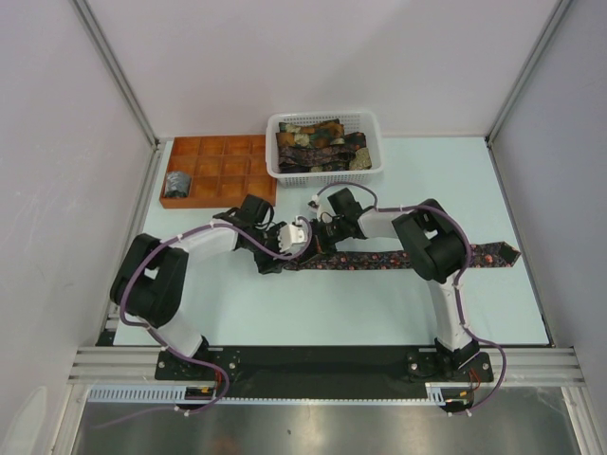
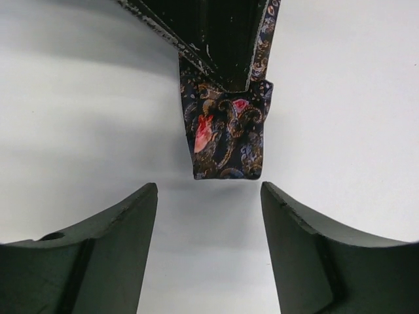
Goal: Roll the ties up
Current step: Roll the tie at the center of the board.
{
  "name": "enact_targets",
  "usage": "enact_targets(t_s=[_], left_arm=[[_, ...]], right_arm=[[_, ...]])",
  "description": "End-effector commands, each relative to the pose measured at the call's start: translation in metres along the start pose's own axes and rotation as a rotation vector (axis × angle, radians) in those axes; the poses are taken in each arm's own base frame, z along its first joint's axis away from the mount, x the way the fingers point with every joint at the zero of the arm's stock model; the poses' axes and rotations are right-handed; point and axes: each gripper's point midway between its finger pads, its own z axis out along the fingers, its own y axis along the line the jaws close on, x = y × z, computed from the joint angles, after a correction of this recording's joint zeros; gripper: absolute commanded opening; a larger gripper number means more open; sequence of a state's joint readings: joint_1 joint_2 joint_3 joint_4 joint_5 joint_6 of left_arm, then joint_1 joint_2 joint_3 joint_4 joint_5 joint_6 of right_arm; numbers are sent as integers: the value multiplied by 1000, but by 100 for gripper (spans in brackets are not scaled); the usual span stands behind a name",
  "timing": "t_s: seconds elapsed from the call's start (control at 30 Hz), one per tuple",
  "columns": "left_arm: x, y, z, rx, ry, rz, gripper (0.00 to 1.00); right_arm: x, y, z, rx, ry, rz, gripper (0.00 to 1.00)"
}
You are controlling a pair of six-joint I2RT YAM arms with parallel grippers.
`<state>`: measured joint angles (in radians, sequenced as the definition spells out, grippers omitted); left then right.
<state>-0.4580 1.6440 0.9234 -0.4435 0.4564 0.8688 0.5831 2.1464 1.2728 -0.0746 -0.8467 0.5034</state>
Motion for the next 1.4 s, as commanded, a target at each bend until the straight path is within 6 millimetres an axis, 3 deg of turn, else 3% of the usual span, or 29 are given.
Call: enact_targets(t_s=[0.0,0.33,0.53,0.77,0.97,1.2,1.33,1.37], left_arm=[[-17,-5,-9,21,-100,2,70],[-34,-6,0,76,-163,21,67],[-44,-7,7,85,-153,44,51],[-62,-5,11,66,-149,60,38],[-60,-7,18,77,-110,65,36],[-46,-7,38,72,-8,73,46],[-36,-9,45,83,44,51,36],[-34,-10,45,88,51,54,30]], right_arm=[[-6,-18,2,59,-10,-4,0],[-3,-28,2,75,-4,25,0],[-3,-30,3,78,-3,29,0],[-1,-29,5,73,4,30,0],[-1,-25,5,57,9,34,0],[0,-12,3,-5,6,31,0],[-3,1,-2,-44,1,39,1],[-5,4,-5,-57,-1,42,3]])
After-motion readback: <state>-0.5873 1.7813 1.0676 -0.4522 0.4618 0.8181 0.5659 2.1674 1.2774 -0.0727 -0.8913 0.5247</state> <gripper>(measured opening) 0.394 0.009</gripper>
